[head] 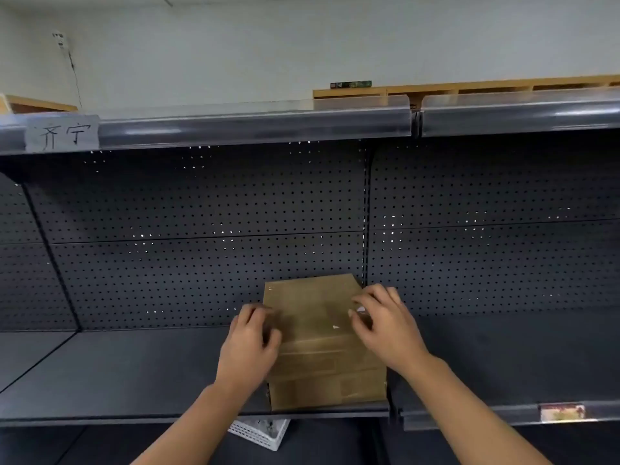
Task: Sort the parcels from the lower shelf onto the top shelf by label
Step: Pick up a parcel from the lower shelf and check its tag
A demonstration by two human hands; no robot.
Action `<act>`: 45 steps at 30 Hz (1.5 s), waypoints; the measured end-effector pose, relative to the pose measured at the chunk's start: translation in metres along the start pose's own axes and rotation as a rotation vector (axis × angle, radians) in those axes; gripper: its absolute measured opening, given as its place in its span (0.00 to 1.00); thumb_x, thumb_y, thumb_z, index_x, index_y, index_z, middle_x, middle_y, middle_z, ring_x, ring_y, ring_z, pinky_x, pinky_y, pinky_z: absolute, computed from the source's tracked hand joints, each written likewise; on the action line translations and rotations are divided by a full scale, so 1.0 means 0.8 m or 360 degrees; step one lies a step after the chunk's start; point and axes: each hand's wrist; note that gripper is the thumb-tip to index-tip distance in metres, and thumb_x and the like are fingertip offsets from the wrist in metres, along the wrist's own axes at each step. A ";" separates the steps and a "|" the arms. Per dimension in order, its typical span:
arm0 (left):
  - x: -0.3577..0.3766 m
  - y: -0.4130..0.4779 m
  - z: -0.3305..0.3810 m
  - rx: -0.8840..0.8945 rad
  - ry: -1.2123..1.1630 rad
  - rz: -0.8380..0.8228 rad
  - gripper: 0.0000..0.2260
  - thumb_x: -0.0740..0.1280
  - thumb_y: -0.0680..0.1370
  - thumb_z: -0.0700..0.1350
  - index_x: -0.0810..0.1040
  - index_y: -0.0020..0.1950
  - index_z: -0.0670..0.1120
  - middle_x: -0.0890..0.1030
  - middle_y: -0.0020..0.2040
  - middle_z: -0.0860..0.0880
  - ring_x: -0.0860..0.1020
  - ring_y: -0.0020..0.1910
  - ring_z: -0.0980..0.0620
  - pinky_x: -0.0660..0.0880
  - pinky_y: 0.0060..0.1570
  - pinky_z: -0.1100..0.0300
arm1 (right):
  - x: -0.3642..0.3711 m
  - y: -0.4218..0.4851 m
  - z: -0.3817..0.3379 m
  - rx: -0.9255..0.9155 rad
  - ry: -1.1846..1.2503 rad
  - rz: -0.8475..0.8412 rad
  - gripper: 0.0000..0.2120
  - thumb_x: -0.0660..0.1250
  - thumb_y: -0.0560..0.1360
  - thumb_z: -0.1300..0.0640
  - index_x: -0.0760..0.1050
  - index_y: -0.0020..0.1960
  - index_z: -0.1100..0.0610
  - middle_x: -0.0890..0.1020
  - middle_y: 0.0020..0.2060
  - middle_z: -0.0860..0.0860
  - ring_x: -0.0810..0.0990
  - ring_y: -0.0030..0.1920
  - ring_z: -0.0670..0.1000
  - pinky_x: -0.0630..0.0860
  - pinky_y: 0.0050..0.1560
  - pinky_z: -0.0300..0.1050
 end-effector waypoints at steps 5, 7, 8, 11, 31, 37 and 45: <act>0.004 0.013 0.013 -0.0748 -0.0707 -0.0308 0.22 0.66 0.84 0.47 0.69 0.78 0.46 0.70 0.69 0.47 0.76 0.59 0.50 0.73 0.60 0.54 | 0.014 0.003 0.011 0.0388 0.0150 -0.0378 0.25 0.64 0.83 0.43 0.74 0.75 0.55 0.74 0.68 0.51 0.75 0.68 0.55 0.79 0.59 0.54; 0.009 0.013 0.013 -0.1004 -0.0943 -0.0417 0.26 0.67 0.84 0.50 0.65 0.80 0.47 0.73 0.72 0.46 0.76 0.66 0.45 0.74 0.67 0.49 | 0.020 -0.003 0.017 0.0621 0.0410 -0.0427 0.29 0.63 0.82 0.38 0.70 0.77 0.53 0.73 0.69 0.50 0.77 0.68 0.55 0.78 0.58 0.53; 0.010 0.013 0.015 -0.1108 -0.1035 -0.0464 0.27 0.67 0.84 0.51 0.64 0.80 0.46 0.75 0.71 0.45 0.77 0.67 0.43 0.75 0.68 0.47 | 0.020 -0.006 0.018 0.0735 0.0573 -0.0455 0.31 0.63 0.80 0.35 0.70 0.77 0.51 0.75 0.69 0.50 0.78 0.67 0.54 0.78 0.59 0.52; 0.015 0.012 0.013 -0.1270 -0.1160 -0.0508 0.30 0.68 0.83 0.55 0.65 0.82 0.46 0.78 0.69 0.47 0.78 0.66 0.43 0.75 0.70 0.44 | 0.026 -0.013 0.020 0.0964 0.0958 -0.0448 0.31 0.64 0.74 0.29 0.75 0.69 0.47 0.83 0.63 0.47 0.82 0.61 0.50 0.80 0.65 0.56; -0.032 -0.015 0.032 -0.0938 -0.1707 -0.0402 0.32 0.74 0.79 0.54 0.67 0.82 0.63 0.80 0.73 0.56 0.79 0.70 0.52 0.72 0.75 0.49 | -0.023 -0.038 0.005 0.0895 0.1534 -0.0163 0.40 0.73 0.73 0.30 0.67 0.81 0.41 0.76 0.76 0.41 0.74 0.76 0.45 0.69 0.79 0.54; -0.062 -0.041 0.052 -0.0628 -0.1830 -0.0250 0.31 0.73 0.78 0.48 0.70 0.81 0.60 0.80 0.74 0.60 0.78 0.73 0.57 0.70 0.74 0.52 | -0.062 -0.055 -0.014 0.0846 0.2001 0.0075 0.36 0.75 0.76 0.38 0.65 0.80 0.34 0.78 0.74 0.38 0.77 0.73 0.45 0.71 0.76 0.51; -0.076 -0.042 0.085 -0.0512 -0.1286 -0.0096 0.32 0.69 0.84 0.46 0.61 0.86 0.54 0.73 0.77 0.58 0.74 0.73 0.57 0.69 0.76 0.54 | -0.093 -0.061 -0.042 0.0715 0.1951 0.0357 0.31 0.72 0.79 0.49 0.69 0.80 0.42 0.85 0.65 0.35 0.83 0.66 0.40 0.76 0.70 0.45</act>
Point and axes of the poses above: each hand's wrist, its own y-axis towards the middle knuckle, its own x-axis out of the palm, z = x × y
